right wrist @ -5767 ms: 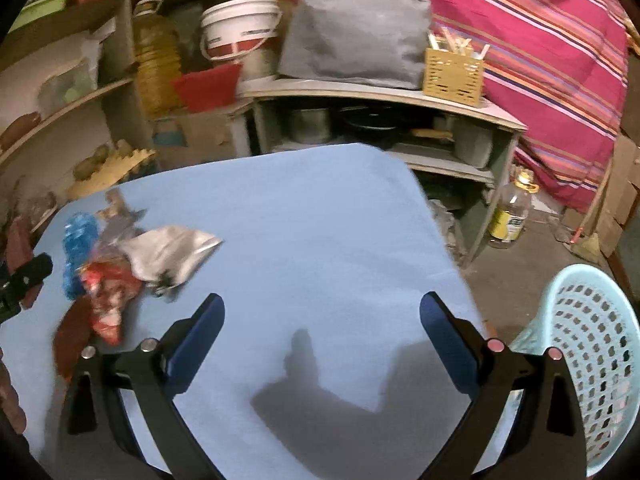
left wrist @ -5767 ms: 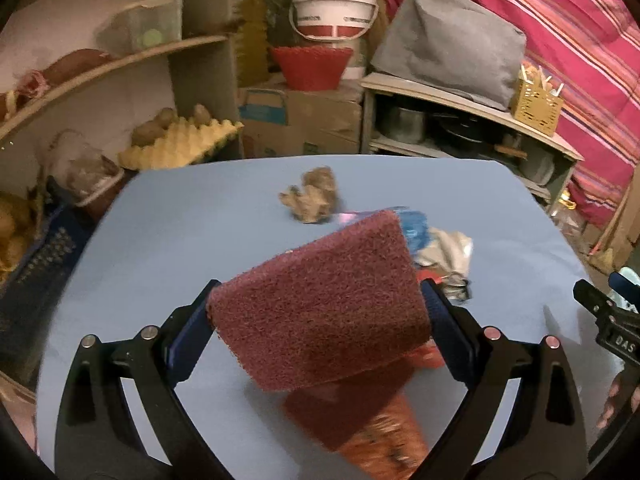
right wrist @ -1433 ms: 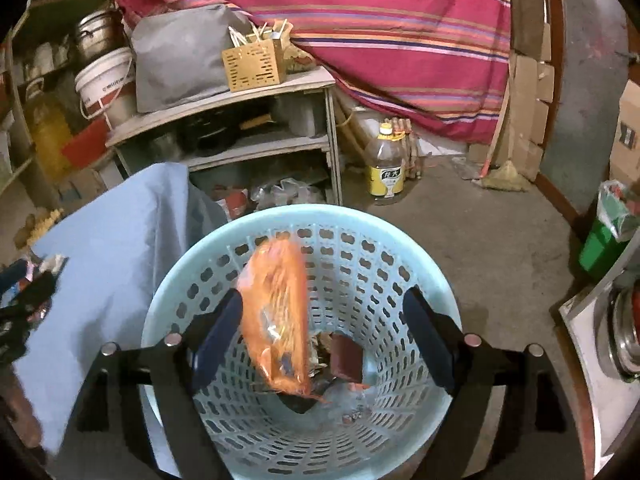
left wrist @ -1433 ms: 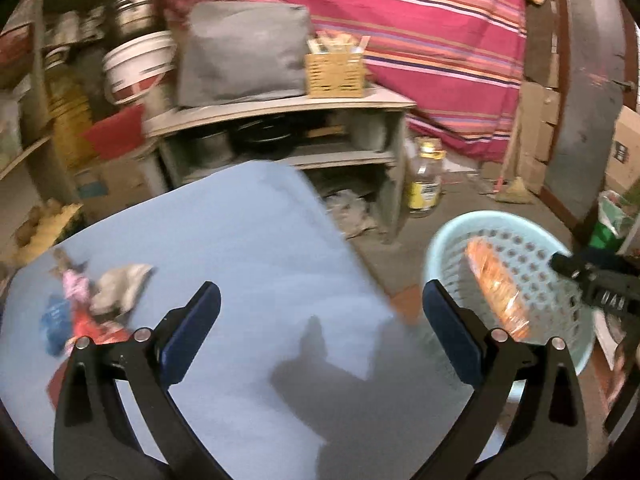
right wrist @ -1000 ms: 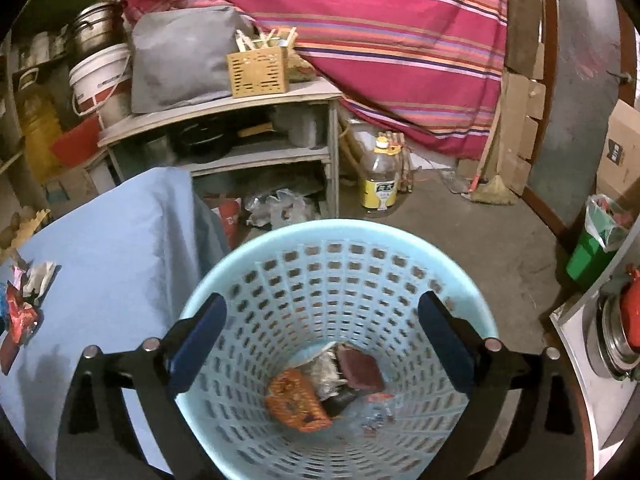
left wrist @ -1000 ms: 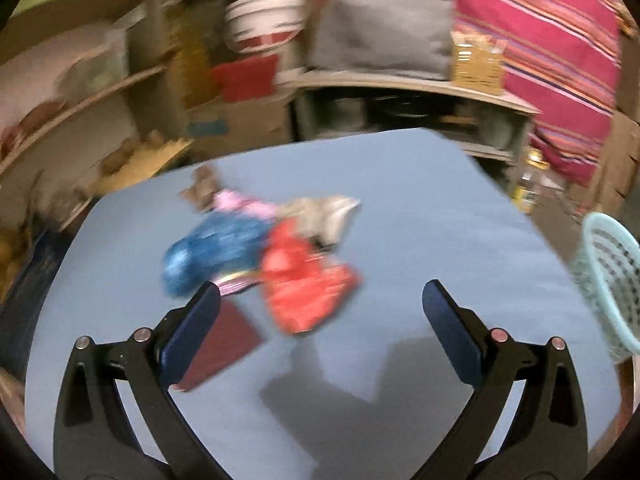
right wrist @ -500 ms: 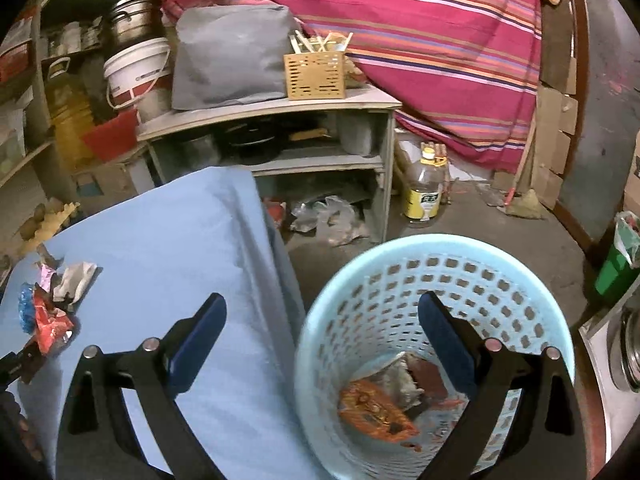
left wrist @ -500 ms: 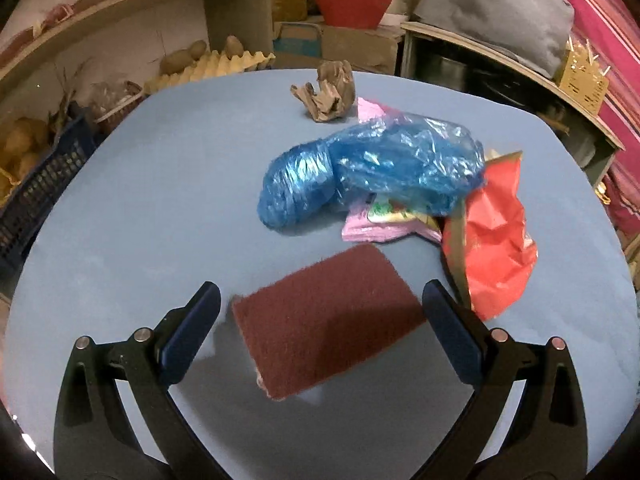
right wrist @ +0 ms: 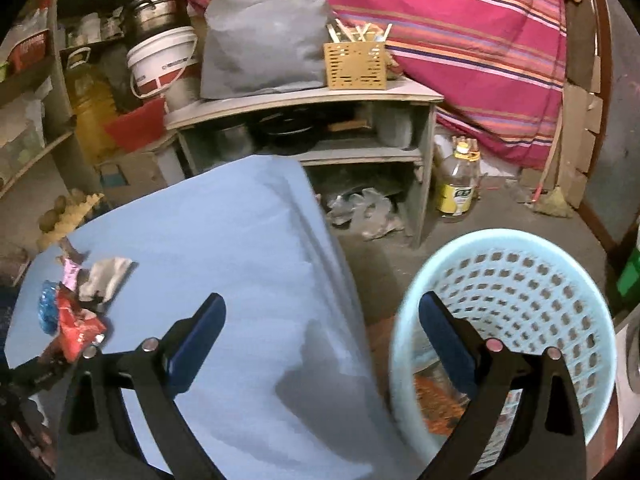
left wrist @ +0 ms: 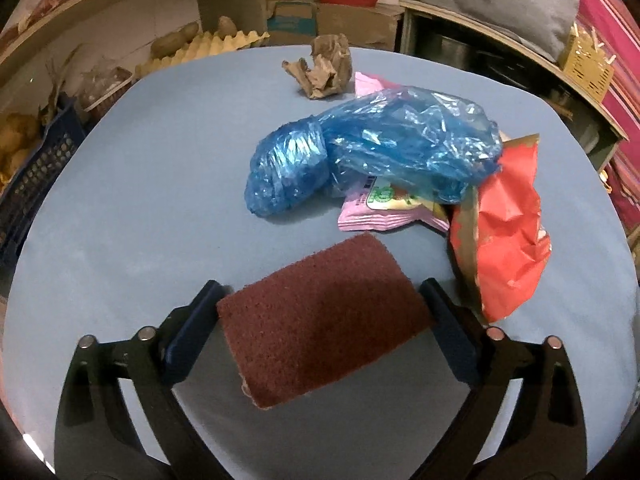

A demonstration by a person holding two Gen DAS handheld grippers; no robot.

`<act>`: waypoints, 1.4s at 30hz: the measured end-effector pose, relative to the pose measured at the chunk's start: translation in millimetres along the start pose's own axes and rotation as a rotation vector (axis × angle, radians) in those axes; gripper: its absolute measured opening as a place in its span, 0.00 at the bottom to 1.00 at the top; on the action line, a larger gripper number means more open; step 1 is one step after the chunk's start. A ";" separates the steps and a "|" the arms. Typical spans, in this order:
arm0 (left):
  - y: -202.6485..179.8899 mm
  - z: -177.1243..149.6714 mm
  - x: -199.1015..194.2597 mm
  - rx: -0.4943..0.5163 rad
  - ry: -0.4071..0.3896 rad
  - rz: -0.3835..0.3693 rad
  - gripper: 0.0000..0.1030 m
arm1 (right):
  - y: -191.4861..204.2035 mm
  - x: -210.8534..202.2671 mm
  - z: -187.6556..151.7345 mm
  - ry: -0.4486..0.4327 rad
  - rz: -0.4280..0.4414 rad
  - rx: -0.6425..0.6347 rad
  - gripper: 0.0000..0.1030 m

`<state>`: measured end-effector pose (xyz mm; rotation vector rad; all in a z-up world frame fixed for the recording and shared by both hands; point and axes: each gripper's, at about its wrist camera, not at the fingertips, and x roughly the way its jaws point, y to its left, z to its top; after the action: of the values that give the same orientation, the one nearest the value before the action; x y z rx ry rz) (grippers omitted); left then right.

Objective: Collect trash
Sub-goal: 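Move the right tool back to the table and grasp the red chip bag, then carry the red chip bag and scouring pad over the basket and release both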

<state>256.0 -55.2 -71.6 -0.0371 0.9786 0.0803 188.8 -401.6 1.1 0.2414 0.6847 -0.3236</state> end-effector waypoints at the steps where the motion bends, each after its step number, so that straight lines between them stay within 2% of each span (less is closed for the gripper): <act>1: 0.6 -0.2 -1.4 0.010 -0.001 -0.004 0.91 | 4.5 -0.3 -0.6 -0.001 0.009 -0.002 0.93; 10: 34.8 10.7 -35.0 0.094 -0.122 -0.001 0.91 | 73.9 5.2 -14.0 0.043 0.082 0.009 0.93; 17: 77.7 21.7 -52.5 0.109 -0.204 0.004 0.91 | 166.7 1.1 -39.2 0.021 0.154 -0.237 0.93; 23: 108.2 32.9 -49.8 0.049 -0.223 -0.017 0.91 | 211.3 -2.6 -52.5 0.021 0.272 -0.297 0.93; 26: 117.2 37.4 -49.0 0.022 -0.223 -0.020 0.91 | 229.0 4.8 -57.8 0.051 0.268 -0.316 0.93; 32: 123.8 42.5 -50.8 0.003 -0.230 -0.010 0.91 | 251.1 29.3 -65.1 0.122 0.207 -0.379 0.93; 34: 125.4 42.2 -52.0 -0.003 -0.233 -0.009 0.91 | 254.1 35.3 -64.8 0.133 0.198 -0.394 0.91; 35: 125.9 42.8 -52.2 -0.008 -0.232 -0.013 0.91 | 254.9 35.7 -65.5 0.132 0.202 -0.401 0.82; 36: 126.1 43.4 -52.3 -0.014 -0.232 -0.019 0.91 | 255.1 37.7 -64.9 0.135 0.206 -0.407 0.67; 38: 126.2 44.1 -51.8 -0.019 -0.229 -0.028 0.91 | 254.2 41.3 -65.7 0.156 0.215 -0.424 0.58; 42: 117.5 43.5 -51.6 -0.003 -0.232 -0.027 0.91 | 249.1 38.6 -65.1 0.143 0.242 -0.435 0.56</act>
<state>253.4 62.2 -3.9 -0.0425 0.7463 0.0592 271.2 -159.0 -45.2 -0.0693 0.8390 0.0781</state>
